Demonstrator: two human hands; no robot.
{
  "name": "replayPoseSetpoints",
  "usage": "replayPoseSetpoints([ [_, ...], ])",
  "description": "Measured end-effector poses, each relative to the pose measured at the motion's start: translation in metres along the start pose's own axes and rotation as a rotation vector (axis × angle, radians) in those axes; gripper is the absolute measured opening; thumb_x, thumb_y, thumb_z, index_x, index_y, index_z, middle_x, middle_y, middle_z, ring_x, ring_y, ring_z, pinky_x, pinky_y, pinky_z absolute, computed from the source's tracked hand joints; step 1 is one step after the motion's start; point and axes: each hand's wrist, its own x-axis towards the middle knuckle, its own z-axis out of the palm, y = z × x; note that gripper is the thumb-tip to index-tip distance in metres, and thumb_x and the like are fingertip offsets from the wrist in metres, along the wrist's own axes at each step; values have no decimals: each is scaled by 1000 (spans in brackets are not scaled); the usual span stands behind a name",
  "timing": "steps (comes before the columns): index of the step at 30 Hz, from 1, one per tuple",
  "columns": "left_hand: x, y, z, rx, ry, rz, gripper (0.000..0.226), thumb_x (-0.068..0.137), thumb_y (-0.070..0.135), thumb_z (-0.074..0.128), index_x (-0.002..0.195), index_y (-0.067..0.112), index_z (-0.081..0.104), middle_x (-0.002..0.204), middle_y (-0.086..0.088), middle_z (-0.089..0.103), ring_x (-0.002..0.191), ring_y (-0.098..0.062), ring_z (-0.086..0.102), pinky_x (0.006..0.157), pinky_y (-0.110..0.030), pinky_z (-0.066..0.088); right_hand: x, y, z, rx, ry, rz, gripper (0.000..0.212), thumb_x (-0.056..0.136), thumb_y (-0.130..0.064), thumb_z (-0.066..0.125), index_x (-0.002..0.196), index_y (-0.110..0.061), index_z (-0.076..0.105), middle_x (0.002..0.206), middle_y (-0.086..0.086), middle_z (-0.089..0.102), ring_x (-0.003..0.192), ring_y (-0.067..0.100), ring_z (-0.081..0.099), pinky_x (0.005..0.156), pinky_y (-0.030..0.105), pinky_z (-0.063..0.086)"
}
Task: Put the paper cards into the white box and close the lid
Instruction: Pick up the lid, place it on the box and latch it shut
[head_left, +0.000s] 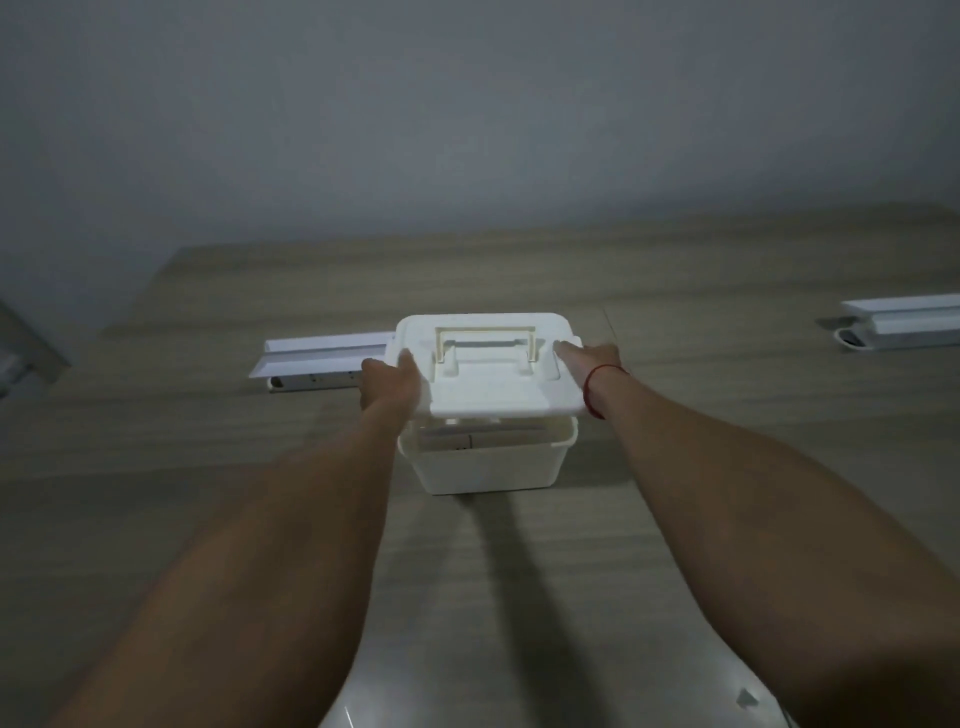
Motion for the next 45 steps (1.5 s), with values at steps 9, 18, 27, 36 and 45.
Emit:
replayPoseSetpoints([
  [9,8,-36,18,53,73,89,48,101,28,39,127,-9,52,130,-26,57,122,-37,54,95,-38,42,12,31,17,-231,67,-89,43,94,-26,50,129,-1,54,134,18,58,122,34,56,97,33,45],
  [18,26,-55,36,74,7,21,50,100,31,40,123,-10,56,124,-27,60,116,-39,57,91,-38,45,26,50,23,-264,59,-58,40,95,-24,51,127,-1,59,132,20,59,120,34,57,96,33,46],
  [27,38,-56,42,67,-20,-49,51,100,31,43,130,-10,49,134,-25,55,124,-38,53,97,-37,43,33,45,32,-271,97,7,39,95,-22,54,128,-2,57,136,18,57,122,35,57,100,36,45],
  [36,46,-61,48,58,-12,-68,51,100,31,43,133,-8,47,136,-24,53,126,-39,51,100,-38,43,32,44,36,-271,104,67,42,95,-24,55,128,2,55,137,20,54,122,36,56,99,37,46],
  [45,54,-63,48,17,-141,-144,64,97,42,37,143,-3,38,139,-22,52,124,-37,52,100,-39,43,32,50,32,-178,33,215,66,92,-45,51,139,0,42,143,17,49,129,33,51,105,36,41],
])
